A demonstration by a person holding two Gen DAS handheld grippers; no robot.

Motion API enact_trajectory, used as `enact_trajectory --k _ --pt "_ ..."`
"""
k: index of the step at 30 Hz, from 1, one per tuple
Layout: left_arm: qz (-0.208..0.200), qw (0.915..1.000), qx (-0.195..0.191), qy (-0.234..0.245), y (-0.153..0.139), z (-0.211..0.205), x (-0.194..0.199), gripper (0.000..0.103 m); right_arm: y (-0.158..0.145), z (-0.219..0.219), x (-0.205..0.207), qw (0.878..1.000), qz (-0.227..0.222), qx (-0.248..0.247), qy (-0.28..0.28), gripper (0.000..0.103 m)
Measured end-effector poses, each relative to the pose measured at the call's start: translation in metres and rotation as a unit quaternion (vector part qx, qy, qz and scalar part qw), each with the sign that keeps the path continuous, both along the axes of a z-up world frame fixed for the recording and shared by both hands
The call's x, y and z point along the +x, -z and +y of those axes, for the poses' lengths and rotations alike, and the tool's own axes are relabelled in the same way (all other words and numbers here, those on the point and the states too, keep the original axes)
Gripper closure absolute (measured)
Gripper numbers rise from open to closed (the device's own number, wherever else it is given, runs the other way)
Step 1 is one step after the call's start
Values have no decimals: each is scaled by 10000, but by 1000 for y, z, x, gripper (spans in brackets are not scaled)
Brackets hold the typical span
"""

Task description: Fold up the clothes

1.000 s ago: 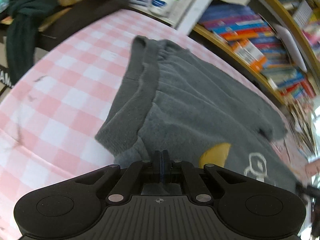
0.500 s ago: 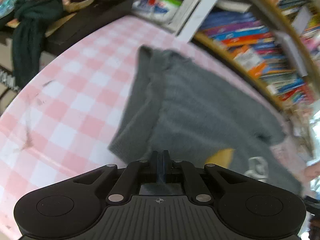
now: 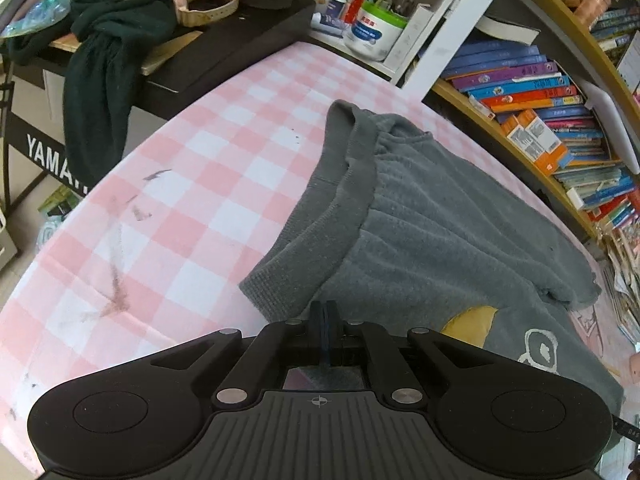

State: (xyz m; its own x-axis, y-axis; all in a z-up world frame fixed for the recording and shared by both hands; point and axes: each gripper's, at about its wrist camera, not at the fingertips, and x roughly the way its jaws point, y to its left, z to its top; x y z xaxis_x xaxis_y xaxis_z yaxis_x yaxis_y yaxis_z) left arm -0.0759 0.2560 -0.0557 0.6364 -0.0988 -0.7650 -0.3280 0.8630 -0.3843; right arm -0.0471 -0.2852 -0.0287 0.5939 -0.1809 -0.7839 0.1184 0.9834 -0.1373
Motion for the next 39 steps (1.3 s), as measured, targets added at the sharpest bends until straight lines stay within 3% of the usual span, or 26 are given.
enact_trajectory --k 5,8,9,12,20,25,28,32,33,35,36,37,39 --pt "34 10000 15 -18 -1 -1 1 98 0 0 -2 9999 -18 -79 -92 25" --pt "79 10000 -14 -6 -3 -3 1 98 -1 -8 -2 9997 10 -190 144 26" --pt "56 10000 6 -4 -5 -4 0 98 -2 -12 -3 9995 33 -205 254 30" --pt "-70 9999 123 31 -13 -8 -7 98 -10 -19 -14 9990 -83 -21 446 33" --pt "25 9998 91 195 -7 -9 -12 98 -1 -34 -22 9978 24 -72 666 30" --pt "3 9999 -35 164 -5 -6 -14 98 -1 -35 -17 9974 41 -207 695 29" --pt "-92 9997 16 229 -11 -7 -18 98 -6 -21 -19 9977 9 -325 588 34" --pt "-351 9992 107 163 -22 -5 -24 96 -19 -2 -24 9993 -196 -40 308 34" --pt "-398 9990 182 80 -24 -4 -25 92 -21 4 -25 9994 -227 99 232 34" --pt "-452 9980 426 -136 -29 -1 -25 70 -25 16 -27 9990 -260 352 49 33" --pt "-455 9967 615 -265 -31 0 -25 49 -25 23 -27 9986 -249 457 -69 32" --pt "-427 9956 784 -270 -31 0 -24 40 -25 30 -28 9980 -237 562 -188 31" --pt "-346 9931 1104 -173 -28 -2 -20 40 -24 43 -29 9959 -214 771 -425 30"
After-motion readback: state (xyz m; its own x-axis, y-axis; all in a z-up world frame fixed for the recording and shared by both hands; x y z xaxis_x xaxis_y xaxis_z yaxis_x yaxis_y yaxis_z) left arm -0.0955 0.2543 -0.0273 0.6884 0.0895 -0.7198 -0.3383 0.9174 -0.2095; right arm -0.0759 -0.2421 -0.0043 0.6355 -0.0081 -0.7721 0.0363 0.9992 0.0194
